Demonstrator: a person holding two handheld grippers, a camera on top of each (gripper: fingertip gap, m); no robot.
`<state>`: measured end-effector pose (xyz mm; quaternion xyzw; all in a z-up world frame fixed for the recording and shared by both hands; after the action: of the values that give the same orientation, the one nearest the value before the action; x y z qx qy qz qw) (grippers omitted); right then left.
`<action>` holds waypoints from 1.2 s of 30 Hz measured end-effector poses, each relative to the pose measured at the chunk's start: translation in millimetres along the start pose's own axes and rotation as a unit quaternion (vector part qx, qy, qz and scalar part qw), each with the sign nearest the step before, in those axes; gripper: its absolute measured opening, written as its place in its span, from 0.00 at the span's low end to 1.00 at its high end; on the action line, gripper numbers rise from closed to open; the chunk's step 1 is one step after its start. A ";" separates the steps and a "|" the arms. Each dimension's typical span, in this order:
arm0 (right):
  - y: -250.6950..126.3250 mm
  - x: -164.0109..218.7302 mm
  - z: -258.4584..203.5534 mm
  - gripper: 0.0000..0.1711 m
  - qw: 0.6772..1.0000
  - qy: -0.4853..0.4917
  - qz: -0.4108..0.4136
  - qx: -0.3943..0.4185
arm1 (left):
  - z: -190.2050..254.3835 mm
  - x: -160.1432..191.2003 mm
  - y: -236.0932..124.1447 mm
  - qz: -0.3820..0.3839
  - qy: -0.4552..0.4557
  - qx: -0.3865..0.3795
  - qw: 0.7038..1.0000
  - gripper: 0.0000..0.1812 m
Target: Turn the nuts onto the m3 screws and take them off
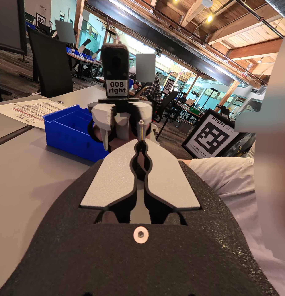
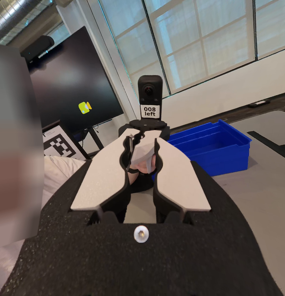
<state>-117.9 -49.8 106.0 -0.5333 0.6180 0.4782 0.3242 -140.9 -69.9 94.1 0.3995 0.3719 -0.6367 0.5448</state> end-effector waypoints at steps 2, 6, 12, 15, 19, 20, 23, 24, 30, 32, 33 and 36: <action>-9.8 -4.4 5.9 0.13 1.000 0.006 0.019 0.012 | 1.7 -2.5 -2.7 0.003 -0.006 0.010 1.000 0.01; -7.4 -9.5 -3.4 0.15 1.000 0.003 0.028 -0.013 | 2.2 -0.7 -1.1 -0.002 0.005 0.003 1.000 0.01; 3.0 -1.7 -4.4 0.17 1.000 -0.005 0.005 -0.012 | 4.0 1.7 1.6 -0.006 0.005 0.004 1.000 0.01; -11.0 -5.8 5.2 0.13 1.000 0.007 0.024 0.007 | 6.3 -2.4 -1.9 0.002 -0.002 0.016 1.000 0.01; -1.8 -8.4 -11.0 0.15 0.999 0.005 0.020 -0.034 | 5.8 -1.8 -1.7 -0.001 0.008 0.008 1.000 0.01; 4.1 -5.0 -14.1 0.16 0.999 -0.005 0.004 -0.032 | 6.3 -1.3 -1.0 -0.002 0.006 0.010 1.000 0.01; 13.1 1.1 -14.5 0.15 0.999 -0.021 -0.015 -0.020 | 7.2 0.6 0.9 -0.005 0.005 0.013 1.000 0.01; 11.2 -1.3 -12.6 0.13 1.000 -0.016 -0.001 -0.019 | 7.8 0.6 0.9 -0.006 0.005 0.014 1.000 0.01; -5.9 -6.8 -1.8 0.12 0.999 0.015 0.028 -0.017 | 7.5 -4.4 -4.1 0.003 0.011 0.008 1.000 0.01; 1.0 -5.9 -8.7 0.14 0.999 0.004 0.017 -0.027 | 8.0 -4.4 -4.0 0.002 0.012 0.009 1.000 0.01; 5.1 -4.4 -11.7 0.14 1.000 -0.004 0.010 -0.028 | 8.2 -4.0 -3.6 0.001 0.010 0.011 1.000 0.01; 10.9 -3.0 -13.8 0.12 1.000 -0.019 0.007 -0.023 | 8.6 -2.1 -1.9 -0.003 0.010 0.012 1.000 0.01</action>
<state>-126.3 -62.0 116.0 -0.5270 0.6040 0.5049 0.3202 -143.5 -76.6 99.5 0.4117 0.3706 -0.6385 0.5343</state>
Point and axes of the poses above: each gripper's, where its closed fingertips meet, y out along the fingers, x out of its underside, z = x × y across the jaws, the point moved 2 cm from there along -y, back along the fingers, and after that the axes turned 13 degrees about -x, right-handed, at the moved point
